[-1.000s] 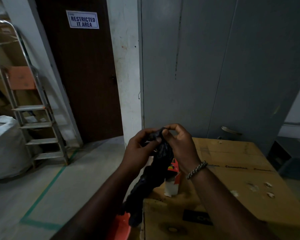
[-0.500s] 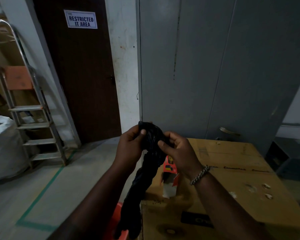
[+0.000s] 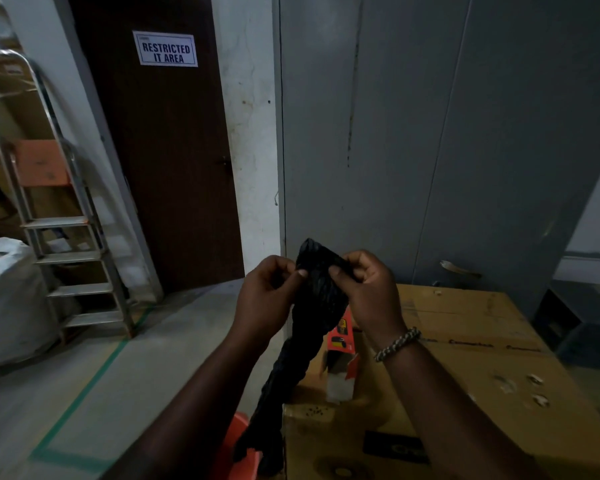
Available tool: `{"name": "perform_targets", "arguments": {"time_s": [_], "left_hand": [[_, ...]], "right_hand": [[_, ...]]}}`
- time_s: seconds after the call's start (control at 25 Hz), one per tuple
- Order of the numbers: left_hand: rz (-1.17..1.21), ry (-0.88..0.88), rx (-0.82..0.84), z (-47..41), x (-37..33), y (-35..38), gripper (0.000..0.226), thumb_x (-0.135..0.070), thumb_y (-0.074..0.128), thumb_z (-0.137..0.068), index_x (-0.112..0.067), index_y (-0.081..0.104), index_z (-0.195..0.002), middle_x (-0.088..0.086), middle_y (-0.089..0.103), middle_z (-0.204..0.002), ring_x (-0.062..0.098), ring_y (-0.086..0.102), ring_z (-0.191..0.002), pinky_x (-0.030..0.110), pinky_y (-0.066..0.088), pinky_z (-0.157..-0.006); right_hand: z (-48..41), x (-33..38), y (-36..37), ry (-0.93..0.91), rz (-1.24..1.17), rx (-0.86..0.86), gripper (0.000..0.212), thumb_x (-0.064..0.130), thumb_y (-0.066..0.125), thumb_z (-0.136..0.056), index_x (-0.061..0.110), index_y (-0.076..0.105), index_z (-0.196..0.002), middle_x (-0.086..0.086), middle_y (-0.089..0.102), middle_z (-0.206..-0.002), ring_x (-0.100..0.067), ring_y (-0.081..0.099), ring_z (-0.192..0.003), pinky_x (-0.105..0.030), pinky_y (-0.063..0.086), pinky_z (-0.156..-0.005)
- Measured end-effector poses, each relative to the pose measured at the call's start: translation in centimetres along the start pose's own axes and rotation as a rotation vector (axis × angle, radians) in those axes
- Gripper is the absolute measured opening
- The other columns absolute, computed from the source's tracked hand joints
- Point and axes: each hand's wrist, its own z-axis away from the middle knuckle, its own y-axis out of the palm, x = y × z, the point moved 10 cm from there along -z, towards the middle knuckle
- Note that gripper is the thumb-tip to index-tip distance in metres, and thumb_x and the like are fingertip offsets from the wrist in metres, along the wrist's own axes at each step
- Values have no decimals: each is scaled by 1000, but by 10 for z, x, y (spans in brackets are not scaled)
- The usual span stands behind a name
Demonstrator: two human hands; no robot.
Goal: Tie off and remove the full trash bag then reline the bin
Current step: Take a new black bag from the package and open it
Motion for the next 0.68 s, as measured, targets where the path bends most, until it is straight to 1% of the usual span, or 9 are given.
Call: {"name": "perform_targets", "arguments": {"time_s": [0.12,0.28,0.32,0.4,0.48,0.56,0.6,0.64,0.68], "left_hand": [[79,-10,-79,-2,0,-11,13,-16,61,-100,-17,60,-87,0,62,-75,16,59,-73,39,49,-68],[89,30,-146,-5,-2,-23,10,-21,58,-101,-20,57,-92,1,58,-75,23,52,-71,43,43,-63],[82,44,-169,-6,-3,-27,9,-21,58,-102,-21,57,-92,0,58,-74,23,51,-70,43,42,-61],[62,70,-209,-8,-6,-36,12,-20,57,-103,-23,58,-92,-1,58,-73,21,50,-67,42,39,-58],[45,100,-242,-9,-10,-43,15,-18,56,-103,-26,60,-91,2,61,-79,20,54,-71,39,41,-60],[21,120,-263,-8,-14,-47,16,-18,57,-102,-27,63,-91,4,66,-88,16,60,-79,37,45,-67],[0,122,-275,-8,-14,-49,15,-19,57,-102,-27,63,-92,3,67,-90,15,61,-82,36,46,-70],[-26,128,-297,-8,-15,-52,15,-19,57,-102,-26,64,-91,0,67,-89,12,61,-83,34,47,-71],[-48,136,-326,-7,-16,-57,16,-20,58,-102,-26,64,-89,-2,68,-88,11,62,-83,33,48,-72]], "right_hand": [[-6,-4,-9,18,-24,-46,12,15,68,-94,15,66,-82,-2,73,-78,-15,70,-78,-32,55,-68],[-7,8,-12,-20,-75,-75,18,21,77,-87,9,64,-83,-6,70,-75,-13,66,-73,-28,54,-67],[-8,7,-13,-5,-103,-62,21,25,80,-84,10,65,-85,-8,70,-77,-15,67,-75,-30,56,-69],[-10,1,-9,57,-160,25,29,34,81,-76,13,69,-92,-10,74,-85,-23,72,-86,-44,61,-79],[-8,-7,4,116,-262,217,37,37,79,-77,14,71,-105,-14,75,-103,-31,71,-102,-53,57,-92],[2,-11,24,139,-287,450,45,30,79,-80,8,69,-118,-18,71,-119,-33,66,-114,-50,54,-99],[6,-12,30,123,-237,509,45,27,78,-80,4,68,-117,-20,70,-119,-34,66,-114,-47,54,-99],[7,-12,31,104,-190,509,41,25,78,-80,1,69,-113,-22,71,-116,-34,68,-111,-45,55,-96],[4,-13,28,106,-179,452,36,25,76,-81,1,69,-107,-22,72,-111,-34,69,-106,-44,56,-92]]}}
